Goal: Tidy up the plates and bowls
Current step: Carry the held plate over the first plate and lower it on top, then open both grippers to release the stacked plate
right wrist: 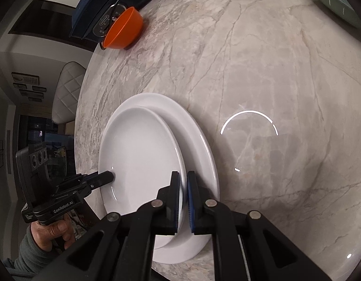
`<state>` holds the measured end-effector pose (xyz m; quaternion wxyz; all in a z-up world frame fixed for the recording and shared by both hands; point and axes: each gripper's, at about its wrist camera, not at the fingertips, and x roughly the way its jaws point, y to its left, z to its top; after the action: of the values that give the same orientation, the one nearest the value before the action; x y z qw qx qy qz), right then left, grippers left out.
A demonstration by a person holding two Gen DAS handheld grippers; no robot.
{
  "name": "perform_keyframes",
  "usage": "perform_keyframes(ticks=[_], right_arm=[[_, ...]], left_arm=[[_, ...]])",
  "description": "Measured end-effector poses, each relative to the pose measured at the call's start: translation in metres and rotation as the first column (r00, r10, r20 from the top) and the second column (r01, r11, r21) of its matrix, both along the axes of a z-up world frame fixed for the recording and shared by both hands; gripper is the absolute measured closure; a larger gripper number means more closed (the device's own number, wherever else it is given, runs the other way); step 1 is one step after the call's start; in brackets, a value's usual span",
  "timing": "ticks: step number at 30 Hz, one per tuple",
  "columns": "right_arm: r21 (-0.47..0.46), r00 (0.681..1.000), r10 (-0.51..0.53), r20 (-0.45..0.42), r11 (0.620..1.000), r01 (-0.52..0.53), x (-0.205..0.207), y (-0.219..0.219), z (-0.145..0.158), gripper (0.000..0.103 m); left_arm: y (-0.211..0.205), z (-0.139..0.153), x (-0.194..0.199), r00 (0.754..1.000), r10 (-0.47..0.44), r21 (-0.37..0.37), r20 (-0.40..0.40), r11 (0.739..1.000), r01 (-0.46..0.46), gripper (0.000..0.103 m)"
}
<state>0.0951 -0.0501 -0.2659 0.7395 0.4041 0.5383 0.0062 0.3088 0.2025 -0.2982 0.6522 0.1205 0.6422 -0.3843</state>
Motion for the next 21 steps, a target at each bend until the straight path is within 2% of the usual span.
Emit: perform_keyframes(ticks=[14,21], right_arm=[[-0.175,0.997,0.079,-0.004,0.981,-0.078,0.005,0.019,0.012,0.093],[-0.209,0.997,0.077,-0.011,0.975,-0.077,0.003,0.023,0.015,0.092]], left_arm=[[0.005,0.002,-0.008,0.999,-0.004,-0.011,0.045,1.000,0.005,0.091],[0.002,0.003,-0.009,0.997,-0.022,0.003,0.076,1.000,0.021,0.089]])
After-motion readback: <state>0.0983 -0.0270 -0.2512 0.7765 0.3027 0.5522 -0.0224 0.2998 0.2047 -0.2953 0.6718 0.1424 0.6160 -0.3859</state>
